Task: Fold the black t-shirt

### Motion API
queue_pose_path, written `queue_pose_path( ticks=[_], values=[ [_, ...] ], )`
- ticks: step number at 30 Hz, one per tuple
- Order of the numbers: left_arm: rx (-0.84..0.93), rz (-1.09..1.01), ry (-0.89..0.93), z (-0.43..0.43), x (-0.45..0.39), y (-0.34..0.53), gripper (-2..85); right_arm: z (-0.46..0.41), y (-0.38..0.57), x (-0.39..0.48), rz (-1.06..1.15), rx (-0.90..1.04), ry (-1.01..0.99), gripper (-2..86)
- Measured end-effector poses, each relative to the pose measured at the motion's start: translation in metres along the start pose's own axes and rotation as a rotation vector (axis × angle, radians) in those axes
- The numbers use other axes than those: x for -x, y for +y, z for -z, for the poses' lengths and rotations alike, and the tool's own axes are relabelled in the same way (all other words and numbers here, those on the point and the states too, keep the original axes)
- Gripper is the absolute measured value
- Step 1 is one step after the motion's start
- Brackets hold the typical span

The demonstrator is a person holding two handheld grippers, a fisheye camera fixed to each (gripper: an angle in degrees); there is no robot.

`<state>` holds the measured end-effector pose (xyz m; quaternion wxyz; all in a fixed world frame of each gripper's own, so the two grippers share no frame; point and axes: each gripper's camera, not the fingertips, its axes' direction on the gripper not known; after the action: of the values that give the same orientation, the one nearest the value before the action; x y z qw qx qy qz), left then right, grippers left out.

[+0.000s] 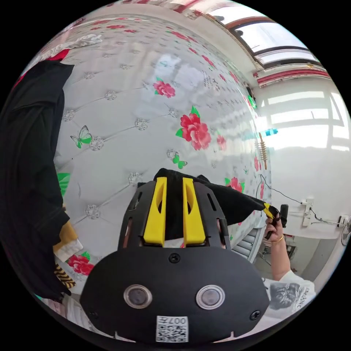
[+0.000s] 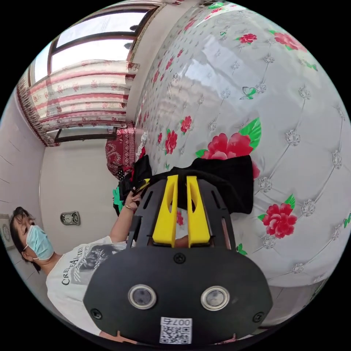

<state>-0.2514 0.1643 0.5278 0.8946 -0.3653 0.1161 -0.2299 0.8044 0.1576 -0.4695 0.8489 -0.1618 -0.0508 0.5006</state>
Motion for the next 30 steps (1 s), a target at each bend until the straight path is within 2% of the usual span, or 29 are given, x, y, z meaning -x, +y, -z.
queue_pose_path(
  ticks=[6, 10, 16, 22, 26, 30],
  values=[
    [-0.112, -0.034, -0.140, 0.023, 0.023, 0.039, 9.5, -0.009, 0.036, -0.016, 0.019, -0.089, 0.129, 6.8],
    [-0.110, -0.019, -0.193, 0.028, 0.040, 0.088, 8.7, -0.024, 0.101, -0.061, -0.152, -0.136, 0.128, 8.5],
    [-0.075, 0.098, -0.095, 0.022, 0.061, 0.145, 8.5, -0.090, 0.136, -0.084, -0.297, -0.128, -0.008, 10.6],
    [-0.082, 0.130, -0.083, 0.036, 0.075, 0.159, 8.4, -0.131, 0.121, -0.046, -0.271, -0.122, 0.179, 7.2],
    [-0.101, 0.111, -0.102, 0.053, 0.079, 0.174, 8.4, -0.146, 0.110, 0.033, -0.055, -0.150, 0.308, 3.7],
    [-0.108, 0.120, -0.096, 0.062, 0.090, 0.197, 8.4, -0.211, 0.108, 0.189, 0.414, -0.073, 0.461, 1.6]
  ],
)
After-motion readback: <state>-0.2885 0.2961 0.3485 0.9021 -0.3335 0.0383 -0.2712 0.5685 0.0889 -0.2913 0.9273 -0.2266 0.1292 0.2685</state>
